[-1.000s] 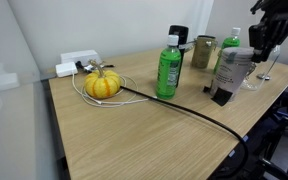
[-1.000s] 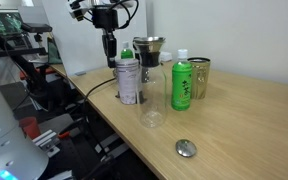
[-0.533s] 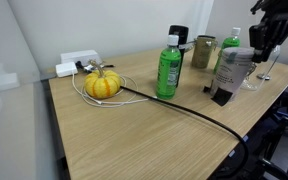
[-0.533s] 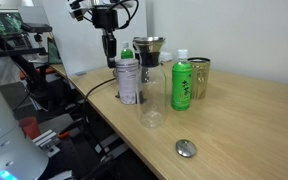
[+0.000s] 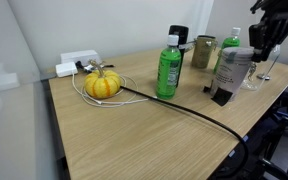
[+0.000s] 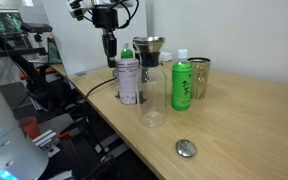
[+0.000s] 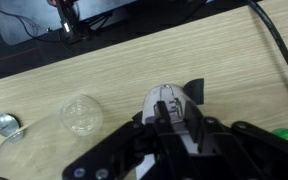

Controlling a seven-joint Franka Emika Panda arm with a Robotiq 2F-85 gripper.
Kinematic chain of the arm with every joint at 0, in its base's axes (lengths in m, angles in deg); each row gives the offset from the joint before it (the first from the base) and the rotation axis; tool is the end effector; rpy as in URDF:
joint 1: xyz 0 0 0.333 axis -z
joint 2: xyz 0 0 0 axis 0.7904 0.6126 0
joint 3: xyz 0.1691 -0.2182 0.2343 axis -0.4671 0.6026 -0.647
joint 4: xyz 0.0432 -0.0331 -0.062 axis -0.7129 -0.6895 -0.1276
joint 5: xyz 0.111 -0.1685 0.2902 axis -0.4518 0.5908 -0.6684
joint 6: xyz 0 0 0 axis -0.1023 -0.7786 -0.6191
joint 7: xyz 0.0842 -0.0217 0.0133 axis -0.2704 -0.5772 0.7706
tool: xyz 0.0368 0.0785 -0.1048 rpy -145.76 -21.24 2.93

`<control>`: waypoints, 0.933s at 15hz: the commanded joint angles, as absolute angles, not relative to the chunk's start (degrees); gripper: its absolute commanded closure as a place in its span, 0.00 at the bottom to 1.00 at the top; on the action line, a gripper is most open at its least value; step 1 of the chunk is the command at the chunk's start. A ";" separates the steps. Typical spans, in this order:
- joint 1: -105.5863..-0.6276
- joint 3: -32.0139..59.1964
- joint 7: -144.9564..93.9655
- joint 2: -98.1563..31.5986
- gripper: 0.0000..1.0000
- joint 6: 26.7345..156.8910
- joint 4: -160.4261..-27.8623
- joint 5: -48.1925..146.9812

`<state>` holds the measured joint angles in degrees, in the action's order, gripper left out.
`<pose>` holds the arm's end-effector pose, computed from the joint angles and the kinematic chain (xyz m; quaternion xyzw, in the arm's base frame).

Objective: Open the white canister

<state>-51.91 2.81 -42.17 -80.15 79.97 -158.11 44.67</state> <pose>0.2924 0.0353 0.4098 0.9887 -0.1462 -0.0247 0.0236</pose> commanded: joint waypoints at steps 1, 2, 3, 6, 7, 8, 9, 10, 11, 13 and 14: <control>-51.46 3.10 -41.43 -78.87 0.94 78.77 -156.89 44.87; -51.43 3.08 -41.42 -78.83 0.94 78.79 -156.86 44.97; -51.39 3.02 -41.42 -78.82 0.94 78.82 -156.81 45.13; -51.38 2.97 -41.40 -78.78 0.94 78.79 -156.51 45.31; -51.35 2.95 -41.43 -78.71 0.94 78.81 -156.39 45.37; -51.33 2.95 -41.46 -78.62 0.94 78.77 -156.18 45.41; -51.32 2.94 -41.49 -78.56 0.94 78.73 -155.98 45.43; -51.30 2.92 -41.54 -78.51 0.94 78.63 -155.76 45.47; -51.26 2.89 -41.60 -78.46 0.94 78.47 -155.55 45.54; -51.18 2.82 -41.71 -78.30 0.94 78.08 -155.09 45.77; -51.17 2.81 -41.73 -78.23 0.94 77.89 -154.87 45.84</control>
<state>-51.82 2.81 -42.15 -79.88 79.55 -156.78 45.06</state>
